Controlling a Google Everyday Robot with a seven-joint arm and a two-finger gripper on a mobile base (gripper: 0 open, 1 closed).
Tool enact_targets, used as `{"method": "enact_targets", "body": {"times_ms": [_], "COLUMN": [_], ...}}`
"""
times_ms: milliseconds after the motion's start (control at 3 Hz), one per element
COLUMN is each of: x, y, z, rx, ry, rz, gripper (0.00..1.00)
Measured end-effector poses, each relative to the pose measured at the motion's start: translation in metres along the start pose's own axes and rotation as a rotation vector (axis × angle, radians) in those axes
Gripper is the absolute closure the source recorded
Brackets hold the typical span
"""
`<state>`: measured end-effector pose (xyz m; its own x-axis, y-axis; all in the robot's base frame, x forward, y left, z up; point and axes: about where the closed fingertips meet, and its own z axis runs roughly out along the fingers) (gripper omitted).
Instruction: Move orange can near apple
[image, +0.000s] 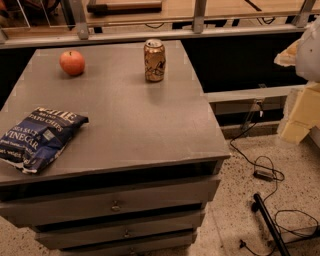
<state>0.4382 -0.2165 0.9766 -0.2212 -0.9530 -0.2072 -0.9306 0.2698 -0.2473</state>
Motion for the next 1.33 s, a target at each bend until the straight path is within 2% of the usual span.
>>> {"method": "enact_targets", "body": {"times_ms": [333, 667, 1000, 1333], "x": [-0.004, -0.033, -0.105, -0.156], "y": [-0.004, -0.038, -0.108, -0.159], "z": [0.001, 0.014, 0.046, 0.085], "rx": [0.001, -0.005, -0.033, -0.069], "ry": [-0.012, -0.1, -0.227, -0.316], "rz": [-0.006, -0.042, -0.076, -0.03], "gripper": [0.0, 0.0, 0.0, 0.0]}}
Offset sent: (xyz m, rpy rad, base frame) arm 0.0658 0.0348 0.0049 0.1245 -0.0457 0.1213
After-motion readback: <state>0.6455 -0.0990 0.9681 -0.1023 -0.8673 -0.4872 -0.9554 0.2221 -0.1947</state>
